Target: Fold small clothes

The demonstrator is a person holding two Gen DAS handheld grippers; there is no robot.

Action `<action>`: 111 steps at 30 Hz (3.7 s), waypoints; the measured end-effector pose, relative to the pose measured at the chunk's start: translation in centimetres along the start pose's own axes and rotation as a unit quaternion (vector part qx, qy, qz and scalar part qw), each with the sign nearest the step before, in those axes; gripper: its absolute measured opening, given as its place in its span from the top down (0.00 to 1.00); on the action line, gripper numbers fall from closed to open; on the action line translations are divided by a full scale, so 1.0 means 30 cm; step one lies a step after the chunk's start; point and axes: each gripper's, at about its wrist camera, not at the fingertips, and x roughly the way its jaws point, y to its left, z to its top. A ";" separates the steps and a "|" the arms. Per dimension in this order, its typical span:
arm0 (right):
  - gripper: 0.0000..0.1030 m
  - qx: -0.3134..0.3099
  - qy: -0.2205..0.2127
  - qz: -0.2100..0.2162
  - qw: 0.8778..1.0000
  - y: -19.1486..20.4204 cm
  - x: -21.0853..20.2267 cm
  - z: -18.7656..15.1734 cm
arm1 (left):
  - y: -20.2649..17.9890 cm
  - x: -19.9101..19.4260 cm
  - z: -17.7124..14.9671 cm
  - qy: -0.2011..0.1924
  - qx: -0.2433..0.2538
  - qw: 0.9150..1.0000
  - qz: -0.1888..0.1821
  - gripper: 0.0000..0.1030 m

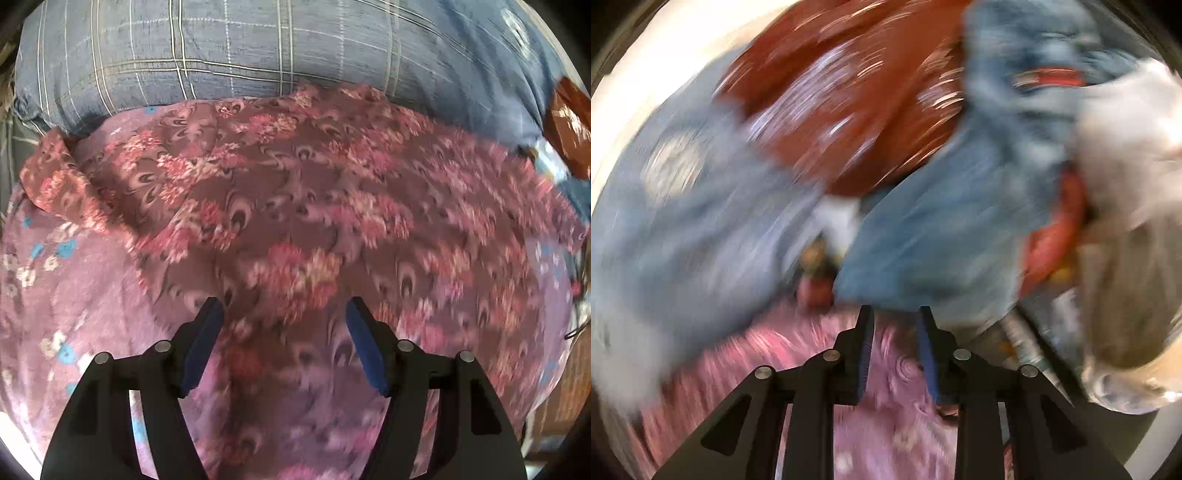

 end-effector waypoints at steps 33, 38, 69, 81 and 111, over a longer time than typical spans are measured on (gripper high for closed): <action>0.84 -0.008 -0.031 0.039 0.999 0.160 -0.001 -0.288 | -0.006 0.062 0.073 -0.111 0.024 0.990 -0.084 0.28; 0.84 -0.042 -0.004 0.086 0.995 0.379 -0.058 -0.375 | 0.004 0.099 0.094 -0.081 0.030 0.992 -0.088 0.28; 0.54 -0.251 0.257 0.292 0.886 1.422 -0.042 -1.229 | 0.437 0.054 0.176 -0.037 -0.133 0.976 -0.168 0.25; 0.47 -0.050 0.195 0.227 0.953 0.766 -0.032 -0.957 | 0.246 0.114 0.149 -0.045 -0.111 0.973 -0.197 0.23; 0.84 -0.035 0.139 0.258 0.955 0.775 -0.056 -0.884 | 0.357 -0.019 0.131 -0.108 -0.170 0.959 -0.201 0.42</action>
